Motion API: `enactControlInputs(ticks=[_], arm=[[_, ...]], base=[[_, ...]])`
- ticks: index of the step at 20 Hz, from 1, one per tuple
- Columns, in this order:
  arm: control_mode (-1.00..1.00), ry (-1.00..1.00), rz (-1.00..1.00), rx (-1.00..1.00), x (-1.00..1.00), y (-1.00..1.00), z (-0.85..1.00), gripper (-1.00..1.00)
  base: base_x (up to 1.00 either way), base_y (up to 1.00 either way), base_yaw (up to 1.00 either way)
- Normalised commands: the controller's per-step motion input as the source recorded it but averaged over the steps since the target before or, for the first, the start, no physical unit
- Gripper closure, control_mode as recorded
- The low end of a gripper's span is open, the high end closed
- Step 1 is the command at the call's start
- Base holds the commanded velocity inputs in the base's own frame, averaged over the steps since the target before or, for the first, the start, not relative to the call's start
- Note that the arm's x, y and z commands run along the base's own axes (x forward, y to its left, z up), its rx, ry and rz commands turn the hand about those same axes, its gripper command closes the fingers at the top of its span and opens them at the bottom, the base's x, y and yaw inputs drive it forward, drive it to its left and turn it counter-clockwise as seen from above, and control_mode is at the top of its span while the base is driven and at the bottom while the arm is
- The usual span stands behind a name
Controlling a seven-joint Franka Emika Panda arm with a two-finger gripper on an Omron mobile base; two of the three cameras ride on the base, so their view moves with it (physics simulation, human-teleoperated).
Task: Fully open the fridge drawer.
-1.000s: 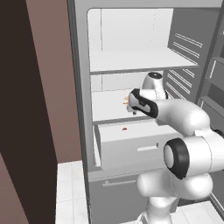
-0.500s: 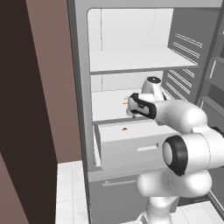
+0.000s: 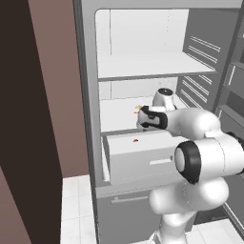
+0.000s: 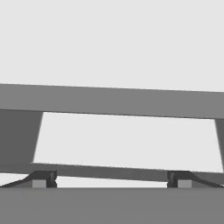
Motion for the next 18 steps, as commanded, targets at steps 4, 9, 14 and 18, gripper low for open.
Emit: enactControlInputs(ticks=[4,9,14,18], arm=[[-1.0,0.0,0.0,0.0,0.01,0.0,-0.32,-1.0],[-1.0,0.0,0.0,0.0,0.0,0.0,-0.34,-1.0],[-1.0,0.0,0.0,-0.01,-0.07,-0.01,-0.45,-1.0],[-1.0,0.0,0.0,-0.02,-0.38,-0.1,-0.54,-1.0]], base=[[0.0,0.0,0.0],[0.0,0.0,0.0],[0.0,0.0,0.0],[0.0,0.0,0.0]])
